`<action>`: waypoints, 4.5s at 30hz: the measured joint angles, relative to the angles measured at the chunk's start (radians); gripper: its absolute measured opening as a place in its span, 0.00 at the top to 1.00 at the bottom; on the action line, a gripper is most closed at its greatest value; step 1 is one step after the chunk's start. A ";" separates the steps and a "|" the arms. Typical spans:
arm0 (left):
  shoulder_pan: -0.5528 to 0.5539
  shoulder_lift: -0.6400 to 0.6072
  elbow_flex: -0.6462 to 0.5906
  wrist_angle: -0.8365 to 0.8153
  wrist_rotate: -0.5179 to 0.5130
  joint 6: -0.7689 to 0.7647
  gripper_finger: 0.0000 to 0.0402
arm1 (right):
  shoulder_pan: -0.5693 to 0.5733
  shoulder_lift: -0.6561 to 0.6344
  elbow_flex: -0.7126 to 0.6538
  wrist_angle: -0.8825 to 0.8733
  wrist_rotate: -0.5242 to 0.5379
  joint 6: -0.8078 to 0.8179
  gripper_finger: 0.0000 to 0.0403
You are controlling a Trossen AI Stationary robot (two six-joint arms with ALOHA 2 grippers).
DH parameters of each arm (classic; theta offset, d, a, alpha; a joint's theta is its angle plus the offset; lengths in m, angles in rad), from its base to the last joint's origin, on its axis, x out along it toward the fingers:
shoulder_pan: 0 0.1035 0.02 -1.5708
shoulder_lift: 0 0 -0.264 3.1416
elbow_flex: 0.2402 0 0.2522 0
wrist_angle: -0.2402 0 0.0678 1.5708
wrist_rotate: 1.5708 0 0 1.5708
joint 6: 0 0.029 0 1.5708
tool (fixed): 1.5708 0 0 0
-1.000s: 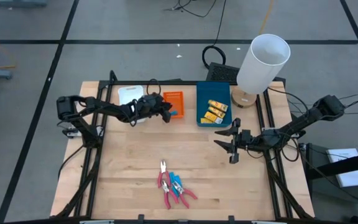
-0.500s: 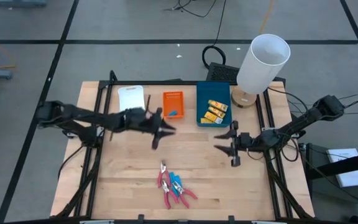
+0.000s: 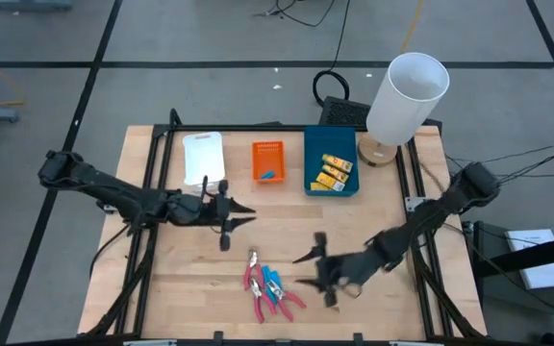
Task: Pick & Place School Supplies
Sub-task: Put the ticket punch into the white bin
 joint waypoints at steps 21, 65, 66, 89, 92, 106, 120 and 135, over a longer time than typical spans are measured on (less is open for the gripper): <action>0.000 -0.001 0.000 -0.030 -0.041 -0.034 0.78 | 0.033 0.483 0.401 -0.505 -0.212 0.527 0.40; -0.078 -0.079 -0.146 0.045 -0.130 -0.072 0.78 | 0.075 0.205 0.268 -0.824 0.209 0.615 0.90; -0.085 -0.093 -0.185 0.089 -0.147 -0.081 0.78 | 0.078 0.180 0.234 -0.811 0.230 0.632 0.90; -0.054 0.011 -0.479 0.711 -0.078 -0.359 0.78 | -0.257 -0.076 -0.490 0.717 0.518 -0.259 0.90; -0.025 0.068 -0.435 0.702 -0.070 -0.347 0.78 | -0.306 -0.047 -0.489 0.806 0.518 -0.292 0.90; 0.139 0.441 -0.118 0.686 -0.044 -0.325 0.33 | -0.343 0.062 -0.419 0.968 0.520 -0.463 0.89; 0.166 0.561 0.089 0.687 0.016 -0.302 0.26 | -0.343 0.062 -0.392 0.962 0.547 -0.533 0.89; 0.204 0.561 0.151 0.588 0.019 -0.321 0.26 | -0.343 0.062 -0.392 0.991 0.542 -0.531 0.89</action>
